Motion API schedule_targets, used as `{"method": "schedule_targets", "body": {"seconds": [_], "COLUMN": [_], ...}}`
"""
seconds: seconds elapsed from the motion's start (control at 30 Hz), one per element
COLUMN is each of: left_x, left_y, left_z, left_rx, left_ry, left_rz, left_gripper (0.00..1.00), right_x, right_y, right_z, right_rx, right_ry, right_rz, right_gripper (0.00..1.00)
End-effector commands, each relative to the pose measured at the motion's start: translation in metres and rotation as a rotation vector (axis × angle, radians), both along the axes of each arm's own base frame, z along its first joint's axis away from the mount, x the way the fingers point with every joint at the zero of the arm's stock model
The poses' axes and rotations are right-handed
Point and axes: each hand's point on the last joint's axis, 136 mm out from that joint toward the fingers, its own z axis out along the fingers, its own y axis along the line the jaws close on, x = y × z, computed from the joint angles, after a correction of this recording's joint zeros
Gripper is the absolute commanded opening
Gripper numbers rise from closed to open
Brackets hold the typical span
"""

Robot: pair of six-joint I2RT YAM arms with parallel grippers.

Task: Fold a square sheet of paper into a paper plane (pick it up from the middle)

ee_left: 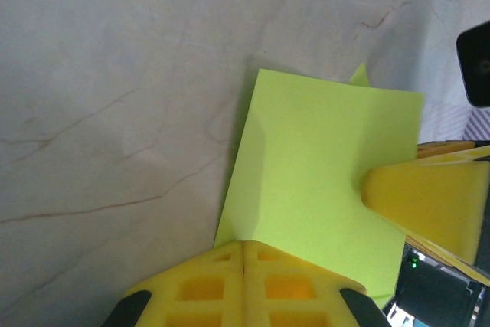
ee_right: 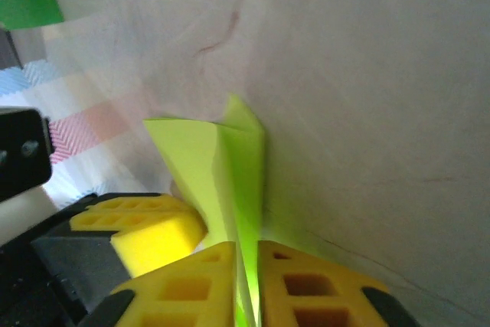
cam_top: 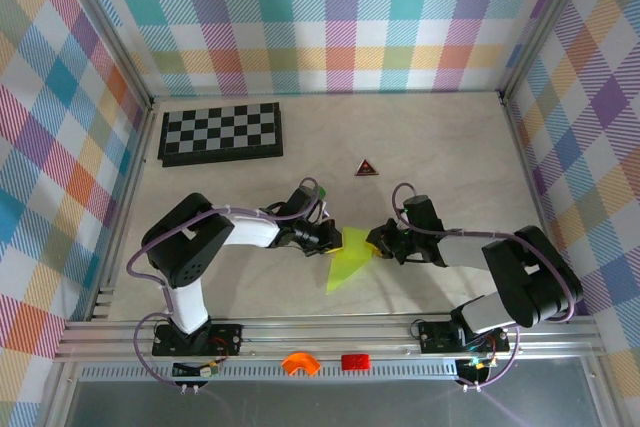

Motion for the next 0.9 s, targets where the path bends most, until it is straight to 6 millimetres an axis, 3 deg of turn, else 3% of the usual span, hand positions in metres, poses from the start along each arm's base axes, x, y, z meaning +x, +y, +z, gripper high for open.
{"method": "schedule_targets", "body": {"seconds": [0.0,0.17,0.33,0.57,0.7,0.87], "left_x": [-0.008,-0.011,-0.008,0.0,-0.001,-0.008], "left_y": [0.002,0.006,0.007,0.006,0.011,0.015], "left_z": [-0.011,-0.019,-0.015,0.018,0.036,0.049], "left_rx": [0.008,0.029,0.031,-0.02,-0.052,-0.06], "left_ry": [0.035,0.048,0.033,-0.062,-0.128,-0.171], "left_rz": [-0.014,-0.013,-0.002,0.017,0.028,-0.016], "left_gripper": [0.03,0.03,0.02,0.09,0.16,0.18], "right_x": [0.001,0.004,0.007,0.009,0.013,0.023], "right_y": [0.01,0.015,0.012,0.011,0.008,0.0], "right_z": [0.011,0.018,0.013,0.013,0.024,0.04], "right_rx": [0.035,0.016,0.004,0.002,-0.034,-0.059], "right_ry": [-0.051,-0.065,-0.049,-0.022,-0.046,-0.079], "right_rz": [0.077,0.163,0.164,0.16,0.176,0.134], "right_gripper": [0.21,0.2,0.02,0.0,0.0,0.0]}}
